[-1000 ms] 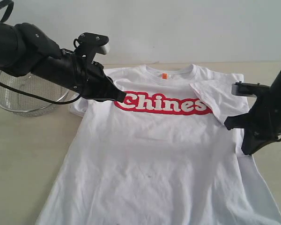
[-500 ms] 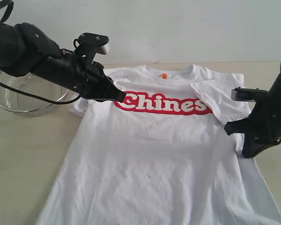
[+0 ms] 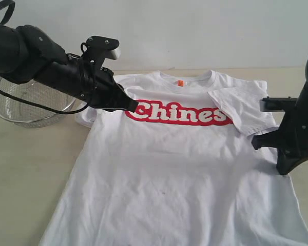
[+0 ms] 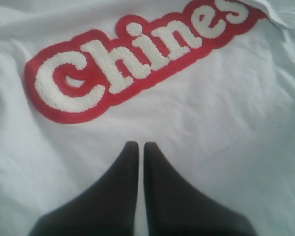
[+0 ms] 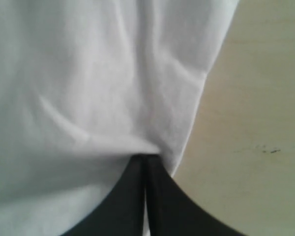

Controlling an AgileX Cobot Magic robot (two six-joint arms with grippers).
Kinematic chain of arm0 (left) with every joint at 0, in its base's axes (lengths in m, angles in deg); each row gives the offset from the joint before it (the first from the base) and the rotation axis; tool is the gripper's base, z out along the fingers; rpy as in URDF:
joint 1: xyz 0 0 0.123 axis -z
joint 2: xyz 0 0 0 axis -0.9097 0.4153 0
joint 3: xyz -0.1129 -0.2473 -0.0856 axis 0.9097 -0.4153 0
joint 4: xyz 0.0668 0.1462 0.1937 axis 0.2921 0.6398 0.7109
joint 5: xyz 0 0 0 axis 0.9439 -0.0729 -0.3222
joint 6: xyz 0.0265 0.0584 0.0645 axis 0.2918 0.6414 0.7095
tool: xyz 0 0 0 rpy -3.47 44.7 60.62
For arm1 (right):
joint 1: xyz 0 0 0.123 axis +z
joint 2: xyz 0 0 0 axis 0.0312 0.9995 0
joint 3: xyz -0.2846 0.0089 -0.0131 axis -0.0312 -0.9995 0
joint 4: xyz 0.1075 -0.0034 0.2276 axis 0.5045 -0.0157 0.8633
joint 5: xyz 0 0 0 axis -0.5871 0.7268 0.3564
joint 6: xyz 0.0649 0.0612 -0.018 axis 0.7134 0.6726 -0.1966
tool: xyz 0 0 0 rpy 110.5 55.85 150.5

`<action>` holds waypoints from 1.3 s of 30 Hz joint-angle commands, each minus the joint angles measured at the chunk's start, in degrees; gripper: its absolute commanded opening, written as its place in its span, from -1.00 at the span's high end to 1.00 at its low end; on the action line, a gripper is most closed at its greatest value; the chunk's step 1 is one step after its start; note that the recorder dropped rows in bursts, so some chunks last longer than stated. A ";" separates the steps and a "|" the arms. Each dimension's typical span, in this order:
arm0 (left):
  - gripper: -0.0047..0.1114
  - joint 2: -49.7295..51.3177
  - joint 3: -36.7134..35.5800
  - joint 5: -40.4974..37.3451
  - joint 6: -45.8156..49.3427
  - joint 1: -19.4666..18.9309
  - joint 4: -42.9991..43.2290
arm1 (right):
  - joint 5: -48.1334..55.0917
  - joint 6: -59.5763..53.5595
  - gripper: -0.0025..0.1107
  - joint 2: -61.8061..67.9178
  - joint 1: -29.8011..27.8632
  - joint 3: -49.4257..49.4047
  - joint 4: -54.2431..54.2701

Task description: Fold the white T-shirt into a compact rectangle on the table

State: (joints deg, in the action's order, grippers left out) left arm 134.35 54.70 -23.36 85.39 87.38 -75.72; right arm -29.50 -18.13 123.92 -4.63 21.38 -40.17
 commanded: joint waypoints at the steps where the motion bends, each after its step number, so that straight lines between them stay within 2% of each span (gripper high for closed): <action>1: 0.84 -0.72 0.31 -0.52 0.42 -0.03 -0.12 | -3.48 0.45 0.96 0.35 -0.37 -0.36 -3.39; 13: 0.84 -0.72 0.31 1.14 -2.29 -2.41 -0.12 | -10.13 -5.97 0.96 -13.77 -0.37 -0.36 5.28; 17: 0.84 -0.72 -0.89 1.53 -6.47 -3.93 0.04 | -10.05 -20.18 0.96 -13.52 -0.37 -0.36 20.09; 18: 0.84 -0.72 -1.60 2.51 -6.58 -4.67 0.98 | -9.90 -29.09 0.96 -12.80 -0.23 -0.36 29.47; 20: 0.84 -0.72 -2.55 4.09 -8.55 -5.17 3.82 | -11.50 -34.99 0.96 -11.52 0.44 -0.36 36.18; 25: 0.84 -0.72 -2.68 7.61 -9.17 -5.29 4.57 | -11.53 -34.88 0.96 -4.64 4.54 1.53 35.96; 28: 0.84 -0.62 -2.68 10.13 -10.56 -5.29 4.57 | -10.15 -34.88 0.96 -0.15 8.18 6.84 35.83; 32: 0.84 -0.90 -2.44 15.55 -10.56 -5.65 4.45 | -7.18 -34.88 0.96 3.86 14.06 18.90 32.20; 35: 0.84 -0.78 -2.31 10.31 -11.09 -7.46 4.59 | -7.49 -29.95 0.96 6.82 16.65 27.88 29.26; 39: 0.84 -0.67 -2.76 5.92 -14.54 -9.04 4.59 | -7.37 -23.23 0.96 9.07 16.65 32.03 20.02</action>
State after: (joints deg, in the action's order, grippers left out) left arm 134.35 52.45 -14.89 73.18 79.16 -71.14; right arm -37.14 -45.71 131.79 12.18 51.47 -13.72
